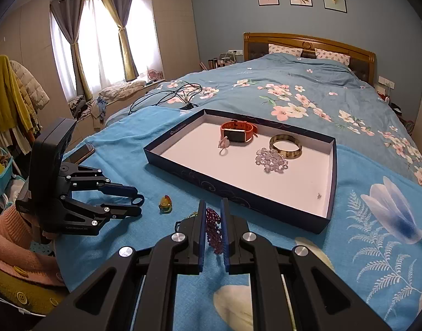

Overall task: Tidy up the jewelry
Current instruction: 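Grasp the dark beaded bracelet with the right tool, then lift the beaded bracelet with the right tool while the left tool lowers toward the black ring, then grasp the black ring with the left tool while the right tool carries the bracelet toward the box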

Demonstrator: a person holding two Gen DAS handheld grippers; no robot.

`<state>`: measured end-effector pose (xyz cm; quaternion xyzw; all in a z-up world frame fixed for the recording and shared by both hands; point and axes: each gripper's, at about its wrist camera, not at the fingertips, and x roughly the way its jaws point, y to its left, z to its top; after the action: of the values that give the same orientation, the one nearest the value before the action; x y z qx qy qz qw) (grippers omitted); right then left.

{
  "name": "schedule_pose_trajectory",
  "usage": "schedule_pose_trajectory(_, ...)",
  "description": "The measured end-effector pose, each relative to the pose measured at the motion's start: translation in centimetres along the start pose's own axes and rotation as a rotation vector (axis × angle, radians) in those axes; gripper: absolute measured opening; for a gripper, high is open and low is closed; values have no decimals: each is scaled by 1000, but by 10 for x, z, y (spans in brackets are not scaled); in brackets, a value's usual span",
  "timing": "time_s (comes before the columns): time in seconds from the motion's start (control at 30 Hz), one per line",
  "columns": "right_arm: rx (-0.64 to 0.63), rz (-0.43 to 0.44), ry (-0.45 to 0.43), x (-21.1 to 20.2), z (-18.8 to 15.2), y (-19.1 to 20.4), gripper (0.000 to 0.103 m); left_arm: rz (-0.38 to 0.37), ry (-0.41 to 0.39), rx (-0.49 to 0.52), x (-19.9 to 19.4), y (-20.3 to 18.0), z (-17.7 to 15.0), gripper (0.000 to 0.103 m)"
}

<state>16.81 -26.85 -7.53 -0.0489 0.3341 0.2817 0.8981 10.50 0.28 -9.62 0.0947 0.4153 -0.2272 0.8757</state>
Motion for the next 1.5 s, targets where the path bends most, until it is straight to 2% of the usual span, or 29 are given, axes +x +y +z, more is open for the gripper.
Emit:
schedule_pose_trajectory(0.13, 2, 1, 0, 0, -1, 0, 9, 12, -3, 12, 0, -3, -1, 23)
schedule_pose_trajectory(0.57, 7, 4, -20, -3, 1, 1, 9, 16, -14, 9, -2, -7, 0, 23)
schedule_pose_trajectory(0.9, 11, -2, -46, -7, 4, -1, 9, -2, -54, 7, -11, -10, 6, 23)
schedule_pose_trajectory(1.2, 13, -13, -69, -10, 12, -5, 9, -10, -120, 7, -23, -9, 27, 23)
schedule_pose_trajectory(1.5, 22, -25, -112, -14, 27, -14, 9, 12, -179, 4, -28, -4, 54, 23)
